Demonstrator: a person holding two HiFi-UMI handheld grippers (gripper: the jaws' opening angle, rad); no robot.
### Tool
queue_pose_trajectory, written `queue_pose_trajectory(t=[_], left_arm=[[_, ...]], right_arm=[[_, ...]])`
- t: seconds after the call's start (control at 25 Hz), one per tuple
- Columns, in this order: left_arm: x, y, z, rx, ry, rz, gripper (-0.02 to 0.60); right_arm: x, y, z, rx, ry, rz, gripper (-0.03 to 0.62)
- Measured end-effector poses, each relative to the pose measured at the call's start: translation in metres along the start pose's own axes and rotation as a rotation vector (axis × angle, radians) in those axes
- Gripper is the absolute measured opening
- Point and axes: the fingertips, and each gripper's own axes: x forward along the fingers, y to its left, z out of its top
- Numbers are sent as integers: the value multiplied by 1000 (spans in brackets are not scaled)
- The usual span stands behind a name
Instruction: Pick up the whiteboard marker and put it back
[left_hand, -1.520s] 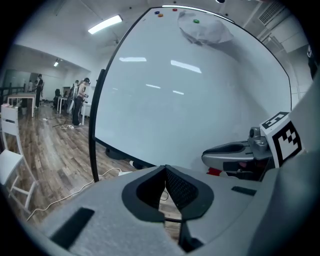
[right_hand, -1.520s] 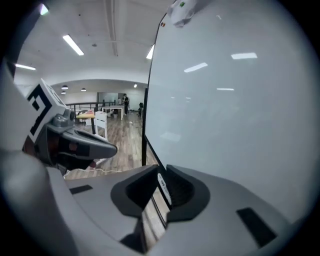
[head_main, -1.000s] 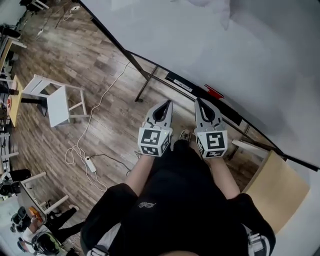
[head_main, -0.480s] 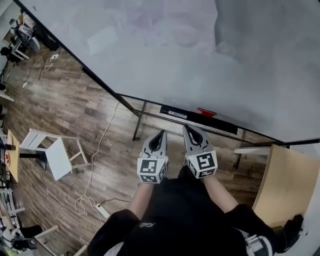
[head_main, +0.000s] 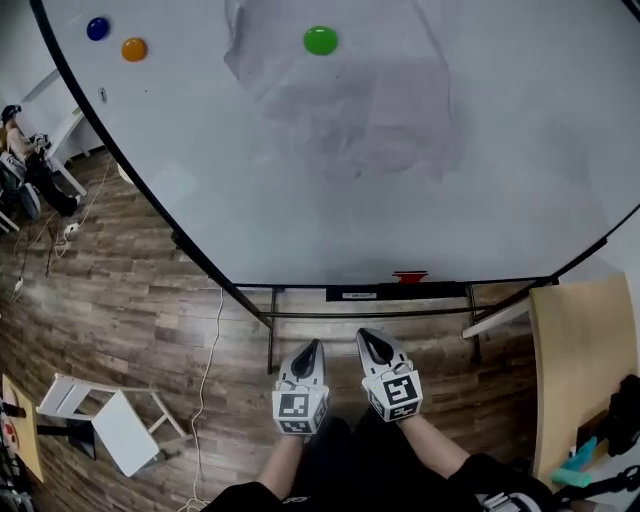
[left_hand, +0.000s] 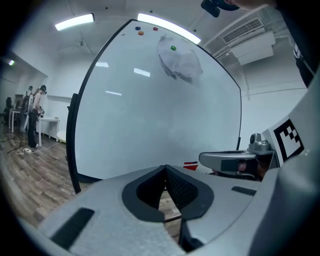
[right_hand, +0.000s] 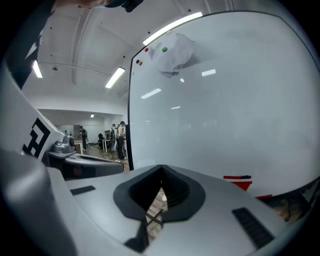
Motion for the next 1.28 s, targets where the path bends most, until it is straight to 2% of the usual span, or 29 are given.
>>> queue_pose_trajectory(t=[0.2, 0.36, 0.64, 0.76, 0.96, 1.28], left_arm=[[-9, -9, 16, 8, -41, -67, 6], [-15, -26, 23, 4, -61, -85, 6], [-13, -57, 46, 52, -117, -114, 6], [-14, -71, 51, 54, -144, -116, 6], [-18, -73, 47, 81, -112, -93, 6], [-22, -85, 48, 54, -129, -97, 6]], right_arm=[[-24, 3, 7, -19, -15, -71, 2], [-45, 2, 18, -48, -42, -77, 2], [-82, -23, 44, -62, -116, -157, 2], [-94, -31, 45, -61, -129, -168, 2], [-104, -32, 50, -48, -161, -181, 2], [-111, -33, 48, -49, -149, -158, 2]])
